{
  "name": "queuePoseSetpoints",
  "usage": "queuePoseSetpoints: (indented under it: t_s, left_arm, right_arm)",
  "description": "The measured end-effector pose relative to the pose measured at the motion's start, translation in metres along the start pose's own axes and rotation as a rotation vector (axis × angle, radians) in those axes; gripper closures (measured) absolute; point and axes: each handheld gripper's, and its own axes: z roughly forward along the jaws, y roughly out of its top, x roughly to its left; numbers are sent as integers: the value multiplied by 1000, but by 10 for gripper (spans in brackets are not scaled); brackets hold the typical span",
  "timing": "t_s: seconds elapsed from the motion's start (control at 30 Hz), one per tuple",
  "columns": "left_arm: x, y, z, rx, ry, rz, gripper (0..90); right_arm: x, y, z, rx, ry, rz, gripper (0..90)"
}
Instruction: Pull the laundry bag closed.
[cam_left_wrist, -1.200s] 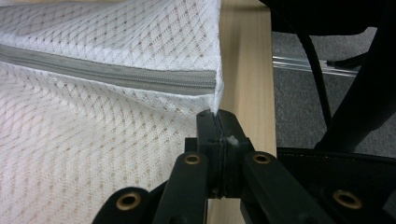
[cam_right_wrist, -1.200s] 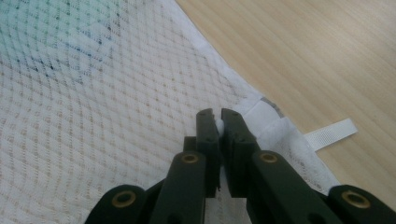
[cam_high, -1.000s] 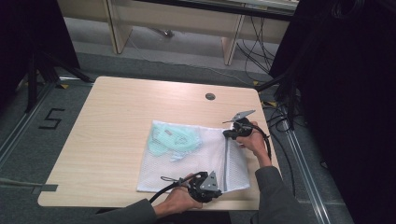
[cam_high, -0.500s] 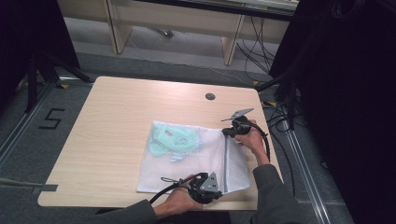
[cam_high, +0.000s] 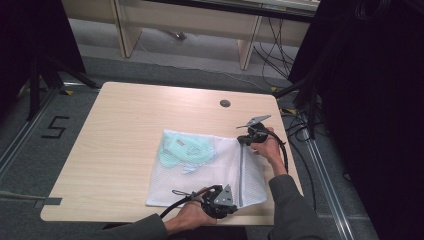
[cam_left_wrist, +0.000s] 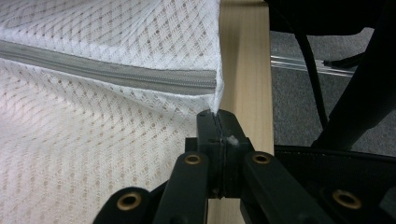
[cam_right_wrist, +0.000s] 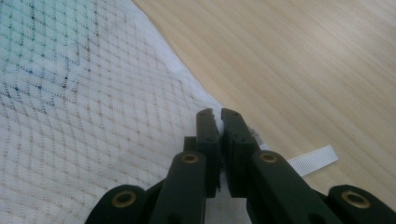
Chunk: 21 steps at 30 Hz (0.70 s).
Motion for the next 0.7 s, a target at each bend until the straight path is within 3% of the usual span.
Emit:
queuePoseSetpoints:
  t_s: [0.07, 0.1, 0.13, 0.17, 0.23, 0.57, 0.6, 0.7]
  left_arm:
    - [0, 0, -1, -6, 3, -3, 894]
    - [1, 1, -1, -3, -3, -3, 895]
    - [1, 1, -1, -2, -5, -8, 895]
    - [1, 0, -1, -7, -2, -12, 894]
    - [1, 1, -1, -1, -6, -8, 895]
    - [5, 1, -1, 3, -8, -19, 894]
    - [6, 1, -1, 8, -10, -19, 893]
    - [7, 2, 0, -8, -3, -28, 891]
  right_arm:
    - [0, 0, 1, -14, 4, -5, 868]
    - [0, 0, -1, 16, -12, 9, 868]
    - [0, 0, 1, 0, -23, 21, 868]
    - [0, 0, 1, -12, -1, 6, 868]
    - [-1, 0, 2, -24, -12, -12, 868]
    - [-1, 1, 2, -26, -23, 1, 868]
    - [-1, 1, 2, -23, -52, 6, 868]
    - [0, 1, 2, -16, -73, 22, 868]
